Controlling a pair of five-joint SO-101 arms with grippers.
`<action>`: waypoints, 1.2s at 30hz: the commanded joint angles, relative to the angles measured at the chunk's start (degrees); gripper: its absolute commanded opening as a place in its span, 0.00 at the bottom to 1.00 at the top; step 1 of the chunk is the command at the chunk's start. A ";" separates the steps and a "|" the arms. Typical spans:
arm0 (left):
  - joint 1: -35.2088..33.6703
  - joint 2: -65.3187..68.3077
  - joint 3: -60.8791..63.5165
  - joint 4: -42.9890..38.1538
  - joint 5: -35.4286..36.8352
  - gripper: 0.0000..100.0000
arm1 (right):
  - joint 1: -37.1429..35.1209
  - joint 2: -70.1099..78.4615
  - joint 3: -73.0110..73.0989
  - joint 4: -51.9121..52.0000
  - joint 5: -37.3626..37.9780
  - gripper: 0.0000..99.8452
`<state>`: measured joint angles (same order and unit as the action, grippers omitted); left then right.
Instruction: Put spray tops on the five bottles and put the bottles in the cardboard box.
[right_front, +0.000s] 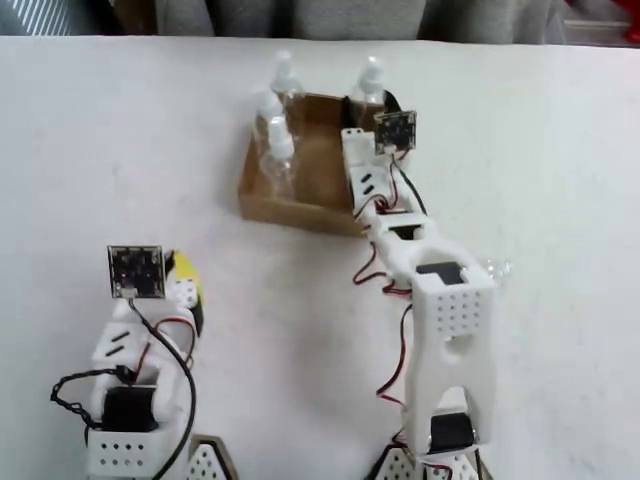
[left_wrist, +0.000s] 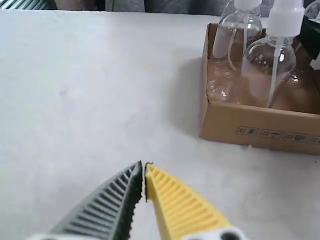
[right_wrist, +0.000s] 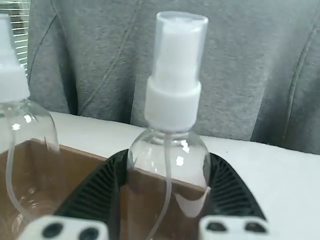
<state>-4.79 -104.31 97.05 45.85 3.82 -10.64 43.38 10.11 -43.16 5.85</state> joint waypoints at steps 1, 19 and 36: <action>-0.31 -0.31 0.00 -0.18 -0.44 0.02 | 0.48 0.31 -3.34 -0.92 2.20 0.06; -0.40 -0.31 0.00 -0.35 -0.44 0.02 | 0.40 0.40 -3.25 -1.01 2.11 0.24; -0.40 -0.31 0.00 -0.44 -0.44 0.02 | 0.04 -5.93 1.85 -0.66 -5.10 0.24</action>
<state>-4.79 -104.31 97.05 45.85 3.82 -10.64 42.42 12.22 -43.60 1.36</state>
